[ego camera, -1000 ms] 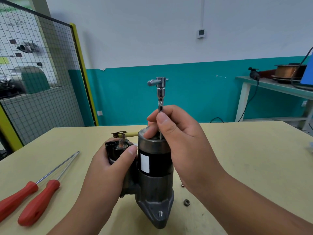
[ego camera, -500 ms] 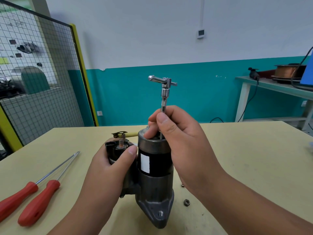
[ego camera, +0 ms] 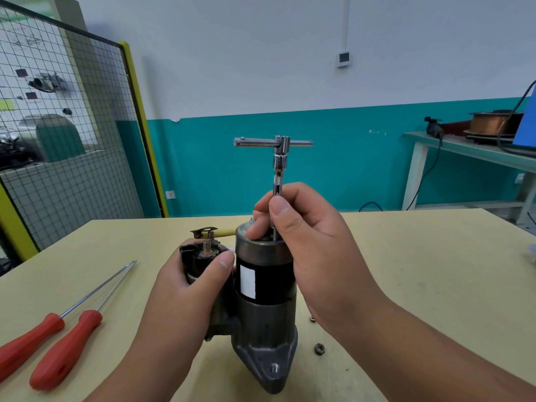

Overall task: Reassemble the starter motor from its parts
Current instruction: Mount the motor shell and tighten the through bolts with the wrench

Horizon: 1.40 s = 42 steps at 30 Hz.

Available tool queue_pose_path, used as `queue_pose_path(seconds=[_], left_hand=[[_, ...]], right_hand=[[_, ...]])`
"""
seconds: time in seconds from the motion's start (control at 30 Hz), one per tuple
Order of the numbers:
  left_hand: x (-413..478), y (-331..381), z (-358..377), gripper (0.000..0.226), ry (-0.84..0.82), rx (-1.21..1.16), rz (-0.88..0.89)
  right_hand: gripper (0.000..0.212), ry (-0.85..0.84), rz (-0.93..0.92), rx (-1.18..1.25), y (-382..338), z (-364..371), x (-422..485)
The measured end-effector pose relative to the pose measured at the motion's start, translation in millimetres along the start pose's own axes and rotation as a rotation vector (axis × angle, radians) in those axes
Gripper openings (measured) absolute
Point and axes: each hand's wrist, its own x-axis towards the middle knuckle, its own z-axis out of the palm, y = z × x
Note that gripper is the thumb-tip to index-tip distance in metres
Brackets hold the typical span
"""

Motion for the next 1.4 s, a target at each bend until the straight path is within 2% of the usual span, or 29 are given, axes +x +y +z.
queue_pose_path(seconds=[1.4], left_hand=[[1.6, -3.0, -0.3, 0.049, 0.012, -0.032, 0.006]], right_hand=[[0.023, 0.001, 0.001, -0.006, 0.4, 0.1, -0.2]])
